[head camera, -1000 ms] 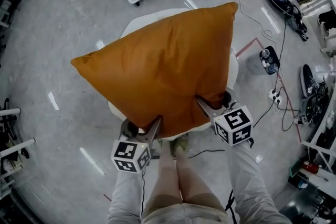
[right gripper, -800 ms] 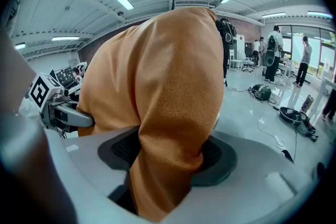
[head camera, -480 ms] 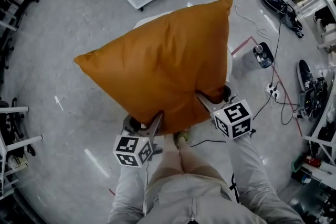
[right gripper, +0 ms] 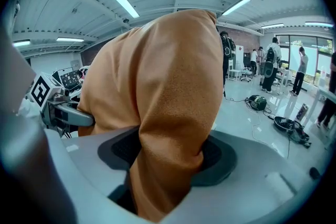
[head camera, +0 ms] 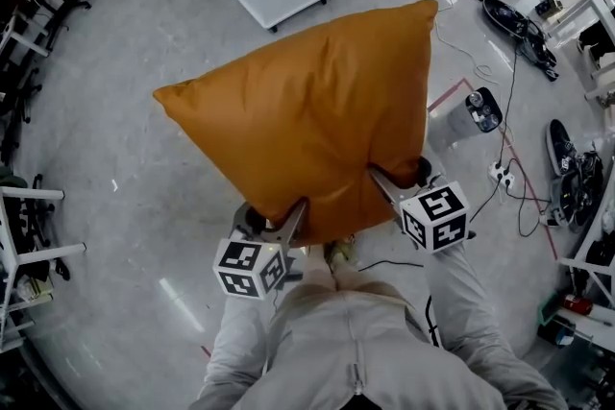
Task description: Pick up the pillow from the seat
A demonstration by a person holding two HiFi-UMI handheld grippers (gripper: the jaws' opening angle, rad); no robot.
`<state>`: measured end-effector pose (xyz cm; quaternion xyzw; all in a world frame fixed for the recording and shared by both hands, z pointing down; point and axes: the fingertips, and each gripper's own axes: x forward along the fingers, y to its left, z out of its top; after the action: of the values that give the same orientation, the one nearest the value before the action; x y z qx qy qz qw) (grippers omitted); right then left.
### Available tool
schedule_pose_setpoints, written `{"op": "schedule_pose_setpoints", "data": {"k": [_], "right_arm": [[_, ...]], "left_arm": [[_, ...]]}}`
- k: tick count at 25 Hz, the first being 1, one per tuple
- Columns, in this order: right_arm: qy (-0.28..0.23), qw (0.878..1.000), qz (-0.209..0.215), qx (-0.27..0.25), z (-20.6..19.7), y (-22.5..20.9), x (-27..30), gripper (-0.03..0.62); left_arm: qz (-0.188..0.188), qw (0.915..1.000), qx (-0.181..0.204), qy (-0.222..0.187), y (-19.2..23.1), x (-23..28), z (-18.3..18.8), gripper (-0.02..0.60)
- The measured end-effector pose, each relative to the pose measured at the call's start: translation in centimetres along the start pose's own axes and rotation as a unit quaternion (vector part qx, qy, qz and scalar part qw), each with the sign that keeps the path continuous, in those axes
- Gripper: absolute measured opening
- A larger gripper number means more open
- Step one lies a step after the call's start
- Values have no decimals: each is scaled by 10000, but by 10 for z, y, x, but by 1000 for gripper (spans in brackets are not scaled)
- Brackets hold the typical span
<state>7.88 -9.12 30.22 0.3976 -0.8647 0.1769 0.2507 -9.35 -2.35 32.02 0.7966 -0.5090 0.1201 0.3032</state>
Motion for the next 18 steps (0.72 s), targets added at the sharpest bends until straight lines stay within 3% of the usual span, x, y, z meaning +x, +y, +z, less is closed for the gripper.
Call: {"op": "schedule_pose_setpoints", "data": {"k": [18], "right_arm": [[-165,9998,-60,-130,18,1,-13,268]], "left_arm": [[-25,9998,56,-191,-9,-9,17,273]]}}
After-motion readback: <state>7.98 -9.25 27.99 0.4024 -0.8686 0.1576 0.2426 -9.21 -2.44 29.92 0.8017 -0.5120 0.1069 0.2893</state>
